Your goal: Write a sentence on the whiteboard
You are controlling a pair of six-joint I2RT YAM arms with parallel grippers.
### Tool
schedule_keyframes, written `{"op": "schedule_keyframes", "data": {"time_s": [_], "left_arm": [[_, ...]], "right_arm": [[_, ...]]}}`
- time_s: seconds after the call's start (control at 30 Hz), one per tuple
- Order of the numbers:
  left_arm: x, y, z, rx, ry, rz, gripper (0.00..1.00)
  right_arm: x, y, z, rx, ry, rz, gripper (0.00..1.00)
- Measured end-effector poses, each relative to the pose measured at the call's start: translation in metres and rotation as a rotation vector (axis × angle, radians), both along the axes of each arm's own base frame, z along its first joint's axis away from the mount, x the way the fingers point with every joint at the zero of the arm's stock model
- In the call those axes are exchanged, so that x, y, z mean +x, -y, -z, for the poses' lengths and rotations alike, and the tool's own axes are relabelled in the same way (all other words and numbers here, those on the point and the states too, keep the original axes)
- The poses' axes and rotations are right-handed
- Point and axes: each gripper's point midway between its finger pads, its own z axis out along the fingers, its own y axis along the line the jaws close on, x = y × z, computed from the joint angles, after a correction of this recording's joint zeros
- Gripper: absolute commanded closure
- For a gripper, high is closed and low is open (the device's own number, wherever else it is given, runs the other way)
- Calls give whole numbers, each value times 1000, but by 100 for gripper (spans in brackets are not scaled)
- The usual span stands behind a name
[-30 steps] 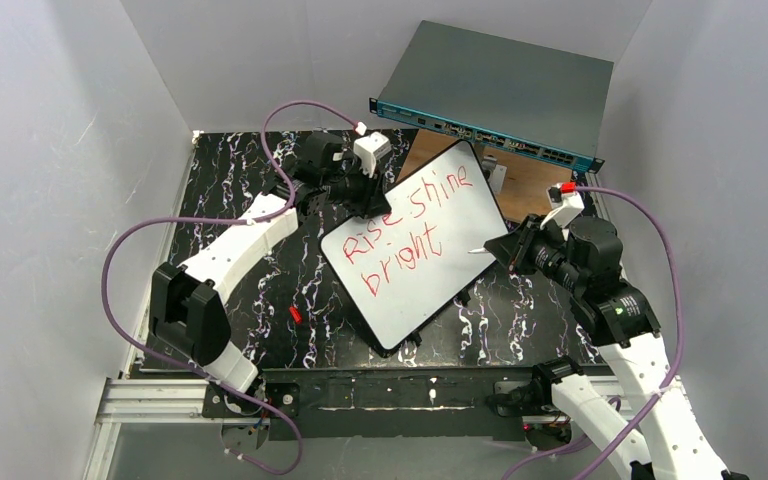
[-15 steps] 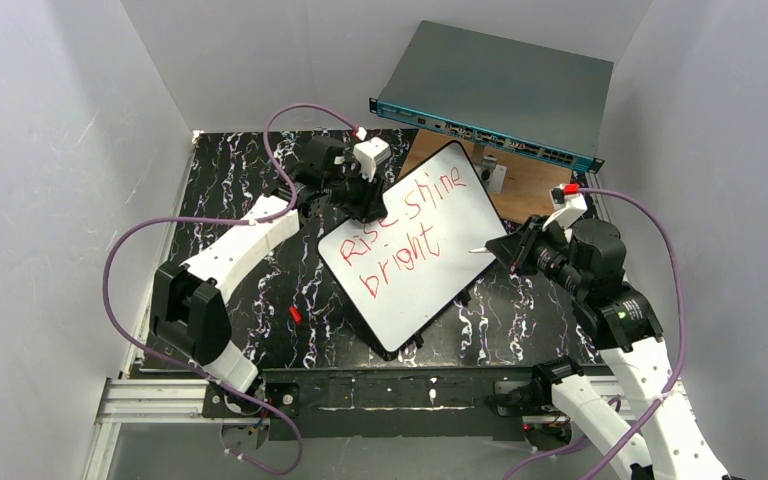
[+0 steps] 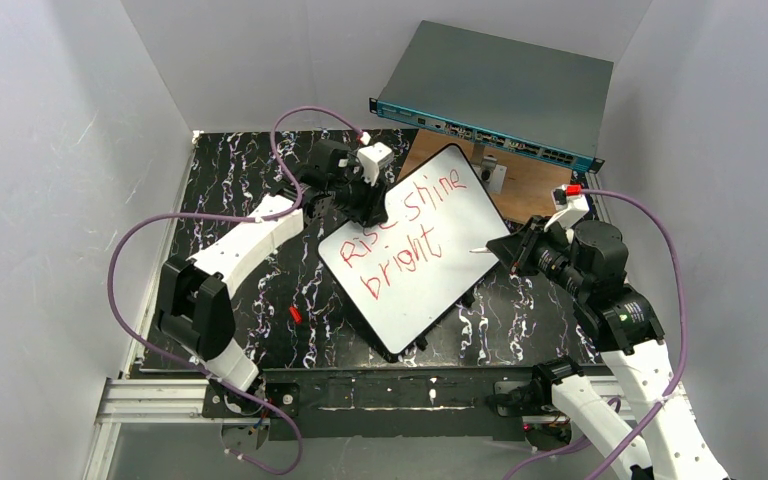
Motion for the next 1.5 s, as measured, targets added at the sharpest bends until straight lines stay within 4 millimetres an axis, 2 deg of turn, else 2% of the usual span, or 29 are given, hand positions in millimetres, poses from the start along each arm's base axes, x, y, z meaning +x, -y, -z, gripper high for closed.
{"op": "schedule_keyframes", "data": {"time_s": [0.3,0.4,0.6,1.13,1.23,1.43,1.5], "left_arm": [[2,4,11,7,-17,10,55],[2,3,11,11,-13,16,48],[-5,5,20,22,-34,36,48],[-12,1,23,21,-32,44,45],[-15,1,23,26,-42,49,37],[-21,1,26,36,-61,64,33],[-22,1,26,37,-64,66,22]], "right_arm": [[-1,1,-1,-2,5,6,99],[-1,2,-1,-3,8,11,99],[-1,3,-2,-4,14,13,99],[0,3,5,-14,-1,14,99],[0,3,6,-15,-3,14,99],[0,3,6,-15,-5,14,99],[0,3,6,-15,-5,14,99]]}}
